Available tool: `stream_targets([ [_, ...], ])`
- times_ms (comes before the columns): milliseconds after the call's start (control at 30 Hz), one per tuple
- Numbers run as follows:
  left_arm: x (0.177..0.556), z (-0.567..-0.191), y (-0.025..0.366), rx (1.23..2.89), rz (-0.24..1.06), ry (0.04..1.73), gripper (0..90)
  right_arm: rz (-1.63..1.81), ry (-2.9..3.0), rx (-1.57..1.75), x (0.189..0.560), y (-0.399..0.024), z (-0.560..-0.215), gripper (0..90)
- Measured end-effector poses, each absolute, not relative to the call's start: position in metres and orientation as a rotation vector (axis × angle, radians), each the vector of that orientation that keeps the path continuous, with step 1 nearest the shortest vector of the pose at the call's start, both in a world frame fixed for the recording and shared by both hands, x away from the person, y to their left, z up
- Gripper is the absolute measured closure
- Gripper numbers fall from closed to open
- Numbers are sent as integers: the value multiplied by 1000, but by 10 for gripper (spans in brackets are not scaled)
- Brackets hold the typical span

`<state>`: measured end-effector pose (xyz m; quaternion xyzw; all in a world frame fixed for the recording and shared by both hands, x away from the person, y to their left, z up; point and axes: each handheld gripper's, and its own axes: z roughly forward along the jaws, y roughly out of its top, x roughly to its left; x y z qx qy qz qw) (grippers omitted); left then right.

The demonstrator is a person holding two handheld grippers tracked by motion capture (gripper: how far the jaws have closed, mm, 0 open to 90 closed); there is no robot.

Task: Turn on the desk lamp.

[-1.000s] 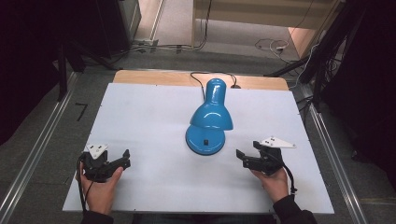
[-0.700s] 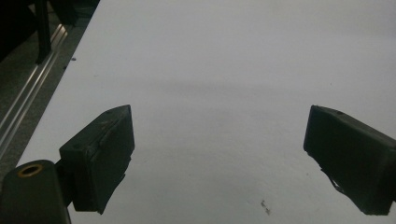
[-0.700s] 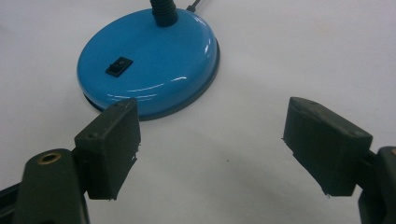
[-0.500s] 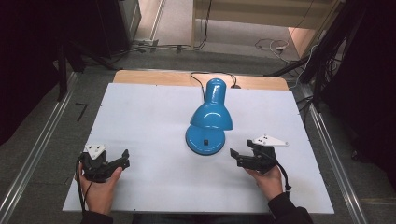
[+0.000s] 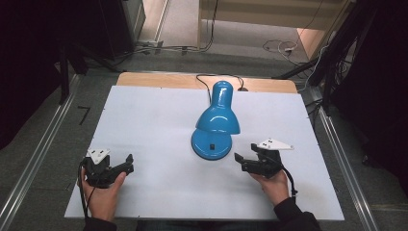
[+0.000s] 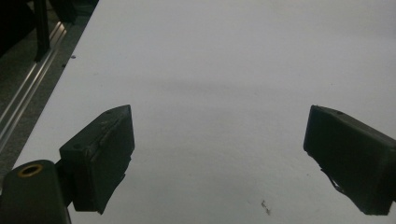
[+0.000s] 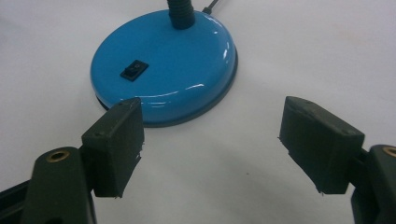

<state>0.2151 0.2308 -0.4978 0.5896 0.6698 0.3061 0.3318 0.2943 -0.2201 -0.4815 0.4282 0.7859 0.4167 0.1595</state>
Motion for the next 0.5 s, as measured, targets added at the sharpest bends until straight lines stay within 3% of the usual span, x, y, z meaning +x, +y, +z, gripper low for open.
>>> stream_targets([
  [267,214,-498,232,1530,800,1749,97,1186,2266,1202,296,-210,-483,223],
  [500,214,-498,231,1537,795,1749,97,1197,2266,1175,300,-196,-484,316],
])
